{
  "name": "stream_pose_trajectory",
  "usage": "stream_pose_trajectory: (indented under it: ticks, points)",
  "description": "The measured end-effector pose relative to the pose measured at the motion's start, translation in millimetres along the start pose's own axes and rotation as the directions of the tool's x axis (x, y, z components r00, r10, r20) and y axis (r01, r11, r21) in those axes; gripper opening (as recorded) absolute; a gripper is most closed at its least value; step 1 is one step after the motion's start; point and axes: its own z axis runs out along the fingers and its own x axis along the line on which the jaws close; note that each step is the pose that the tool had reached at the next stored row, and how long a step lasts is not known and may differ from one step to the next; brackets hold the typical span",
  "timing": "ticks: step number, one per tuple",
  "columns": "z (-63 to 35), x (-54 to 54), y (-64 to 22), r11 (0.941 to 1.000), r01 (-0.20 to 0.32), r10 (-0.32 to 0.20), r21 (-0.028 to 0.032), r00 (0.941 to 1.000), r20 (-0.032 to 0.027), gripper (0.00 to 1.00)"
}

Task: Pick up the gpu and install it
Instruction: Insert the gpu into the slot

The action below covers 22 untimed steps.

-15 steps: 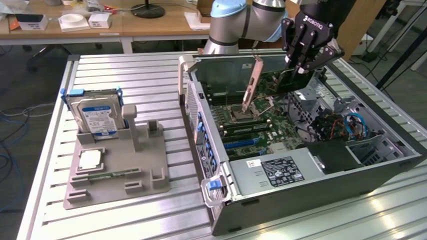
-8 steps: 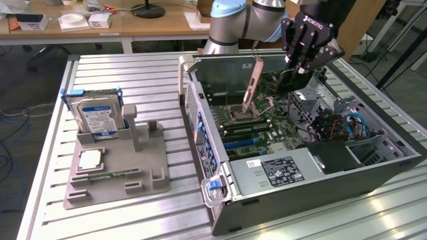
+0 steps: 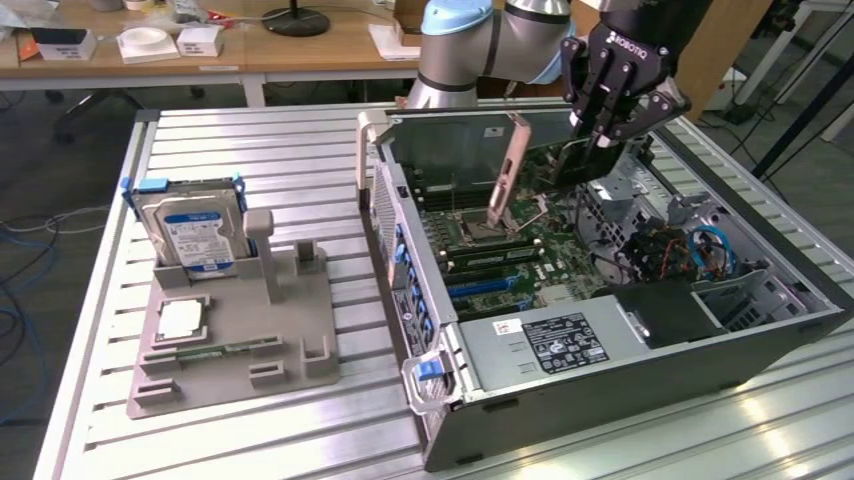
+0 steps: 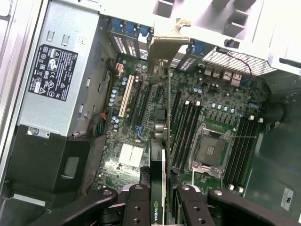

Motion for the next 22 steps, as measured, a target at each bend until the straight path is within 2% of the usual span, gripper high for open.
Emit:
stream_pose_trajectory:
  ticks: [6,18,22]
  points:
    - [0.0,0.0,-0.1,0.9997,0.023,-0.023,-0.0001,0.9997,-0.0010,0.26]
    - [0.2,0.0,-0.1,0.9997,0.023,-0.023,0.0000,0.9997,-0.0010,0.26]
    - [2.5,0.0,-0.2,0.9990,-0.044,0.044,0.0003,0.9990,0.0020,0.26]
